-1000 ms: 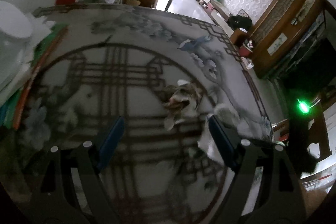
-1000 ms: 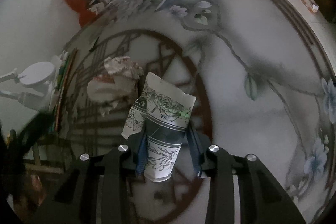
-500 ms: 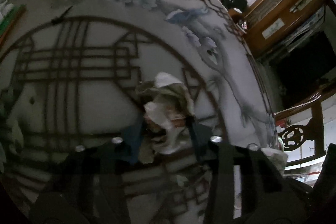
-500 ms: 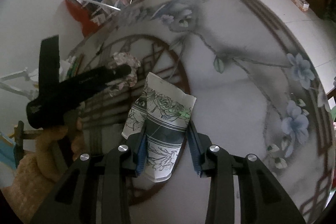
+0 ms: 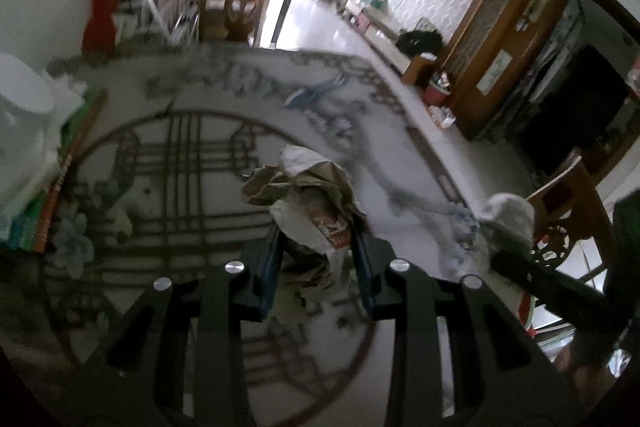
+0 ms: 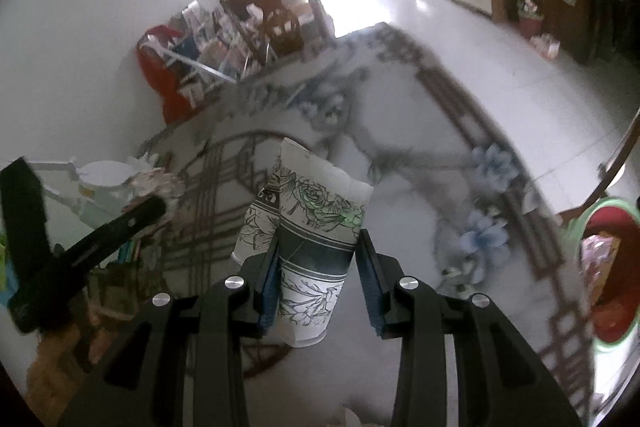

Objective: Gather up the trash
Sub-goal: 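Grasp crumpled paper with the left tool while the right tool grasps the patterned paper cup, then carry the crumpled paper and paper cup over the red bin and open both tools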

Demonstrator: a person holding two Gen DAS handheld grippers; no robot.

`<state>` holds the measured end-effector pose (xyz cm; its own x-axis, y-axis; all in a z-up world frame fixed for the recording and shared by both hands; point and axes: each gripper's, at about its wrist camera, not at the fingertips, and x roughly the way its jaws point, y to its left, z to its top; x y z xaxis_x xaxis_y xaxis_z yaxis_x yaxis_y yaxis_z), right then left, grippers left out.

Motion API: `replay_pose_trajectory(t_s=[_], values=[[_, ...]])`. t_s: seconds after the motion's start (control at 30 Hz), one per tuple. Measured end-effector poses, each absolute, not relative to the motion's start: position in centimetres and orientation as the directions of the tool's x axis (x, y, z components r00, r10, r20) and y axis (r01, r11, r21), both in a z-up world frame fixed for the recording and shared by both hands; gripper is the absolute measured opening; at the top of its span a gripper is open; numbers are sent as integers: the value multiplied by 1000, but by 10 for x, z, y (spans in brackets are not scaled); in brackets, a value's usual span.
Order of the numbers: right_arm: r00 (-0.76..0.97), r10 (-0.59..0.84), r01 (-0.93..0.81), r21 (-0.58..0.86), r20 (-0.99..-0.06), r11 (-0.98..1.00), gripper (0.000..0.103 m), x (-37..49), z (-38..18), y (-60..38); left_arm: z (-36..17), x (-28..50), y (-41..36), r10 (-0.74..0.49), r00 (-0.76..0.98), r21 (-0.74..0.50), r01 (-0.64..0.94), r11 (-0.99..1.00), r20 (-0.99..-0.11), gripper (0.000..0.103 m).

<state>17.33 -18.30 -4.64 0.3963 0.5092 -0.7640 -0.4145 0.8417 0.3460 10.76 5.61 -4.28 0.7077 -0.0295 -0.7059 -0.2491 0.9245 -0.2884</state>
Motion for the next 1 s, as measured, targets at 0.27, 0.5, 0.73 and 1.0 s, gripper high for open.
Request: replay_pose_trajectory(t_s=[0.27, 0.5, 0.73, 1.0], values=[[479, 511, -444, 305, -714, 842, 34, 149, -15, -206, 7, 88, 7, -35, 773, -236, -149, 960, -633, 31], [487, 499, -428, 302, -716, 852, 34, 139, -16, -226, 23, 81, -16, -48, 797, -219, -108, 970, -603, 31], [495, 493, -408, 310, -715, 859, 33, 134, -17, -242, 23, 77, -30, -54, 799, -207, -89, 974, -599, 31], [508, 474, -382, 305, -719, 873, 33, 127, -19, -259, 20, 81, -49, -82, 788, -195, -48, 980, -610, 32]])
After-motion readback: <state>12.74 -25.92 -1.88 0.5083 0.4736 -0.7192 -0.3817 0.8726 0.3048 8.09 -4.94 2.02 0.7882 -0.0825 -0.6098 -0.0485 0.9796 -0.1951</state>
